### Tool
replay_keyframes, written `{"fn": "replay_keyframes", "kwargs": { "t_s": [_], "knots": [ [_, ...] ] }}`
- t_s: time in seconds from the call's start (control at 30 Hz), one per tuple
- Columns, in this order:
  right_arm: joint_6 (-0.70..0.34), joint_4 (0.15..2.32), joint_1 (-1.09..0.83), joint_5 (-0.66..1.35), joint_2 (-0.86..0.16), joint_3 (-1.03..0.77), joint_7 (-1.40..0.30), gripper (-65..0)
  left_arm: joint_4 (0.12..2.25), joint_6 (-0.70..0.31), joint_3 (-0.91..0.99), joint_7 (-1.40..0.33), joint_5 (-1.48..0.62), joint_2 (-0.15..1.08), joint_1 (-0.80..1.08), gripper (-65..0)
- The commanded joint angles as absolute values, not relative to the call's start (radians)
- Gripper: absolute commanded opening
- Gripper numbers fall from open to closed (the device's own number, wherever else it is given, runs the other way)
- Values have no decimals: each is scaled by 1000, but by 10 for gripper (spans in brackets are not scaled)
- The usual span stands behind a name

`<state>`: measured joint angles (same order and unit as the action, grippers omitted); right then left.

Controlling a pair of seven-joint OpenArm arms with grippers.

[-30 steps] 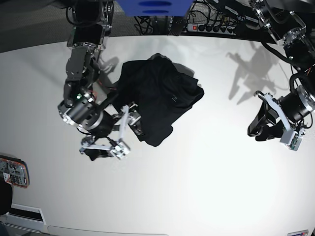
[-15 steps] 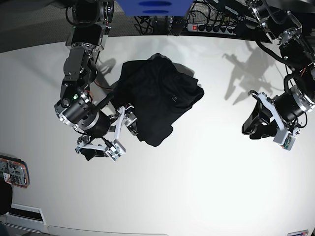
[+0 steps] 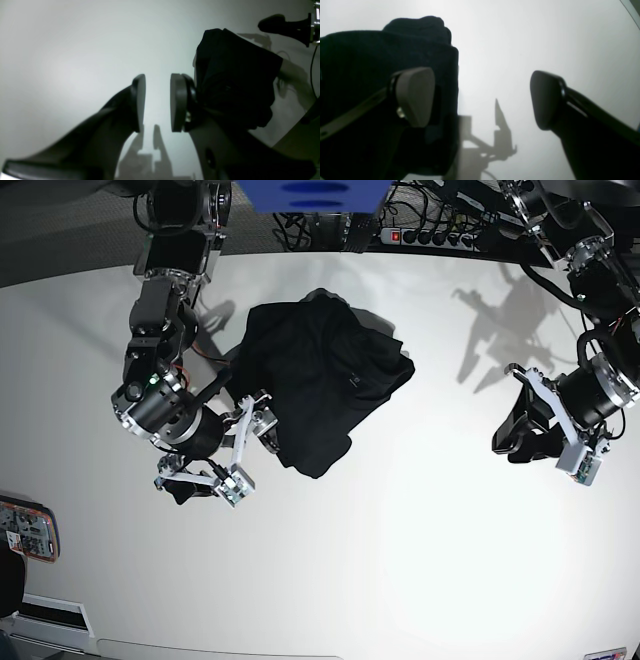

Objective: Fold the T-shirt properly

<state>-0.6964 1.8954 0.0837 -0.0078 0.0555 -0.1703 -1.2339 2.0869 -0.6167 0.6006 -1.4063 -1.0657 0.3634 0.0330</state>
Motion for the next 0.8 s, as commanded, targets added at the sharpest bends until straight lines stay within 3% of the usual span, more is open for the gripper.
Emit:
{"fn": "replay_keyframes", "kwargs": {
  "t_s": [0.0, 0.5, 0.67, 0.77],
  "knots": [
    [-698, 1897, 102, 1, 56, -182, -1216, -91, 2098, -615, 605, -1396, -1079, 378, 21, -482],
    [-698, 1845, 102, 8, 59, -288, -1207, -91, 2098, -615, 605, -1396, -1079, 378, 19, -482],
    [-698, 1822, 102, 277, 58, -455, -1219, -91, 2098, -615, 607, -1396, -1079, 378, 19, -482],
    [-698, 1799, 125, 300, 22, -472, -1285, -91, 2098, -615, 607, -1396, -1079, 378, 21, -482]
  ]
}}
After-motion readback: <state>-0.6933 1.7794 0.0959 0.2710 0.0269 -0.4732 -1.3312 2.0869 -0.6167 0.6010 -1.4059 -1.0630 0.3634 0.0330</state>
